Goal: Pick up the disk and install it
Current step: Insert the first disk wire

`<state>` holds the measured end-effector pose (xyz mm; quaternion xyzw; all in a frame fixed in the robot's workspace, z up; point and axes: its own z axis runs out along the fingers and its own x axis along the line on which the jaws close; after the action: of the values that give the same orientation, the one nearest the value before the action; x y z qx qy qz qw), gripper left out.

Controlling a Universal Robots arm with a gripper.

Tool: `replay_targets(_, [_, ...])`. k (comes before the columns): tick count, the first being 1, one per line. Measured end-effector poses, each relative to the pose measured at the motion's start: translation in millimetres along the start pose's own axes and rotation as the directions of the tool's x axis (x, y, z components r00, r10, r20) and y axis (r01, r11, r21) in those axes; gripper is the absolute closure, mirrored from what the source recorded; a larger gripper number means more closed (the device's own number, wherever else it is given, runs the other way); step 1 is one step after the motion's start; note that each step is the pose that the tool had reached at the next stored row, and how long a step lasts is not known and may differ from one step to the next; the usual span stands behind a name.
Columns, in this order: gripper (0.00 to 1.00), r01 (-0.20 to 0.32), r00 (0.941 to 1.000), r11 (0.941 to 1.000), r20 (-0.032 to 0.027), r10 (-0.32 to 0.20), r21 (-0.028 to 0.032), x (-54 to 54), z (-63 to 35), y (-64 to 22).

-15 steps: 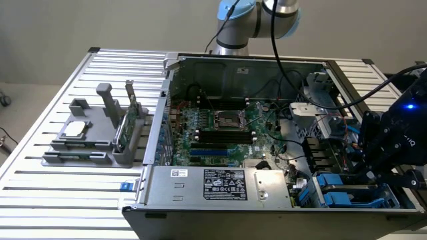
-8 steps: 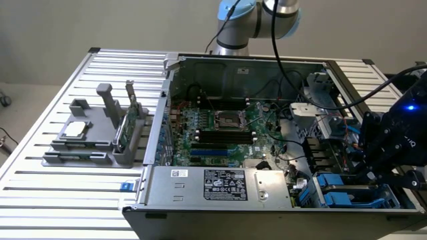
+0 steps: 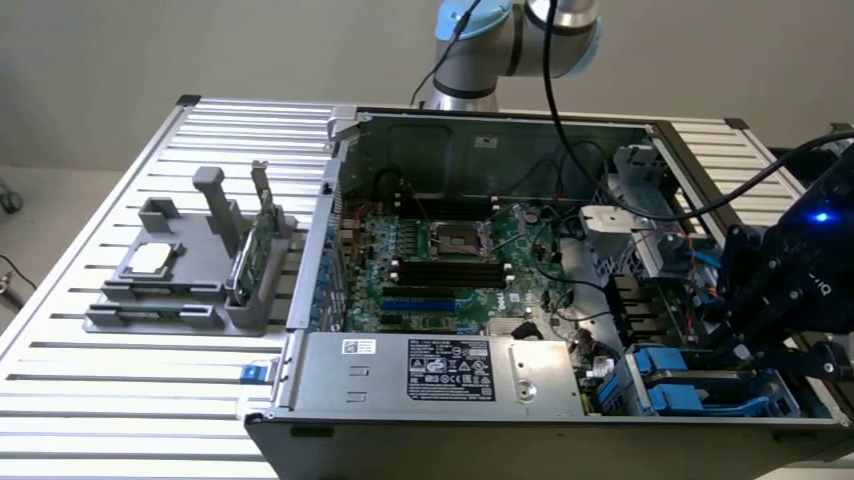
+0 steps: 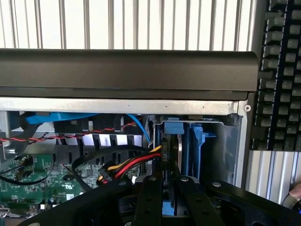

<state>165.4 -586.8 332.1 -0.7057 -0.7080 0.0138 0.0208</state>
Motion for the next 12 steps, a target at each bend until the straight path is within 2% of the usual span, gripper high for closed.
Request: replay_targets(12, [0.83,0.0,1.0,1.0,-0.0002,0.0,0.0,-0.1,0.5,-0.1])
